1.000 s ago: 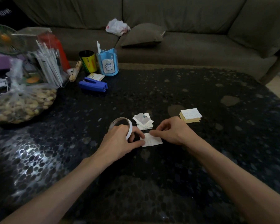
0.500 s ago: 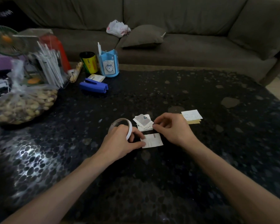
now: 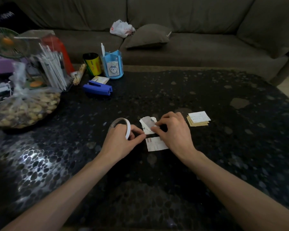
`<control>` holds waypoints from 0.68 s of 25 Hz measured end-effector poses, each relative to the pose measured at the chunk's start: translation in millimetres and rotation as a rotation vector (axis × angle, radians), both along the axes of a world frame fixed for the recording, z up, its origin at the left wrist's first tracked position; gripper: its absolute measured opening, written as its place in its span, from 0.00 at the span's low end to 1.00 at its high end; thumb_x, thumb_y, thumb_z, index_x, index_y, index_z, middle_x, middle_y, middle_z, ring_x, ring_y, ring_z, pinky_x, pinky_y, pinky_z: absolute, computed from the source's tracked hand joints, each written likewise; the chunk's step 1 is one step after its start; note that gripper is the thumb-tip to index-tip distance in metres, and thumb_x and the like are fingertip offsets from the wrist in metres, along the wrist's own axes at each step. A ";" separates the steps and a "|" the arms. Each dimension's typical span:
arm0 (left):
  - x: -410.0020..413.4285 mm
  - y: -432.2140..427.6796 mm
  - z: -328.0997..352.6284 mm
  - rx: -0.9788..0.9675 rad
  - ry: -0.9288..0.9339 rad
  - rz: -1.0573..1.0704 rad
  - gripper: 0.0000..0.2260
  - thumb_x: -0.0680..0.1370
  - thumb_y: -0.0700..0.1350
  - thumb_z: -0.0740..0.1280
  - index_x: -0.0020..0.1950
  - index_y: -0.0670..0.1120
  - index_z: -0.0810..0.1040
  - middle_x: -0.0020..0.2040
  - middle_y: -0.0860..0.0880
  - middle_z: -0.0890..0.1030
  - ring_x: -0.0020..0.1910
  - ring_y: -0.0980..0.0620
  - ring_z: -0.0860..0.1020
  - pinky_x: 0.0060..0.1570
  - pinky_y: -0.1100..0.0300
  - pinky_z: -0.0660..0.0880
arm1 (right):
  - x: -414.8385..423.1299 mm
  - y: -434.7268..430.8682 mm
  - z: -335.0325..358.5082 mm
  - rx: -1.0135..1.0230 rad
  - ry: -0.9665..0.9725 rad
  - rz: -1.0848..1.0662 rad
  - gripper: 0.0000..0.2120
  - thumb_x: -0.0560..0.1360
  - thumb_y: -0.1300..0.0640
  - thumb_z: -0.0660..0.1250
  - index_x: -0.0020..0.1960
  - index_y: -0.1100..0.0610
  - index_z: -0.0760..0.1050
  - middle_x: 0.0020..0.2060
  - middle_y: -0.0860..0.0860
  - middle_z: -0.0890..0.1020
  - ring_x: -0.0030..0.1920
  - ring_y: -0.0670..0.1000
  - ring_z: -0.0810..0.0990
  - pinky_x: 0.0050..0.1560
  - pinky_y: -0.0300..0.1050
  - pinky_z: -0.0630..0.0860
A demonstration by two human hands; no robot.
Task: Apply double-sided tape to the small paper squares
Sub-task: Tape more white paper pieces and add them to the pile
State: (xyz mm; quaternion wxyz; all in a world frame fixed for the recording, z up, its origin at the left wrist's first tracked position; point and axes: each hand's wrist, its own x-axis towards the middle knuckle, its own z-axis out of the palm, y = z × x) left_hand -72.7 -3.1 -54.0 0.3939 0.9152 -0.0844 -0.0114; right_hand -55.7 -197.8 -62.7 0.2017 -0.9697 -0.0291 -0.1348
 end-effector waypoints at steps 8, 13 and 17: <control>6.3 4.1 11.8 -0.109 0.081 0.197 0.16 0.79 0.55 0.72 0.65 0.53 0.82 0.53 0.54 0.85 0.47 0.63 0.80 0.48 0.65 0.76 | -6.4 -2.0 10.0 0.181 0.031 0.152 0.10 0.78 0.47 0.73 0.58 0.48 0.85 0.52 0.44 0.82 0.54 0.42 0.76 0.56 0.42 0.76; 5.6 7.1 25.8 -0.447 0.241 0.255 0.07 0.78 0.53 0.73 0.54 0.53 0.86 0.47 0.52 0.86 0.41 0.57 0.80 0.40 0.63 0.77 | -10.5 0.0 26.1 0.340 0.057 0.244 0.10 0.78 0.47 0.74 0.58 0.46 0.85 0.49 0.40 0.83 0.47 0.41 0.81 0.48 0.40 0.79; 0.8 5.3 32.3 -0.594 0.314 0.190 0.07 0.77 0.48 0.75 0.54 0.51 0.86 0.46 0.50 0.88 0.31 0.55 0.73 0.31 0.65 0.72 | -12.1 -2.3 34.1 0.743 0.375 0.106 0.12 0.77 0.46 0.75 0.60 0.47 0.84 0.48 0.43 0.87 0.48 0.38 0.85 0.48 0.35 0.77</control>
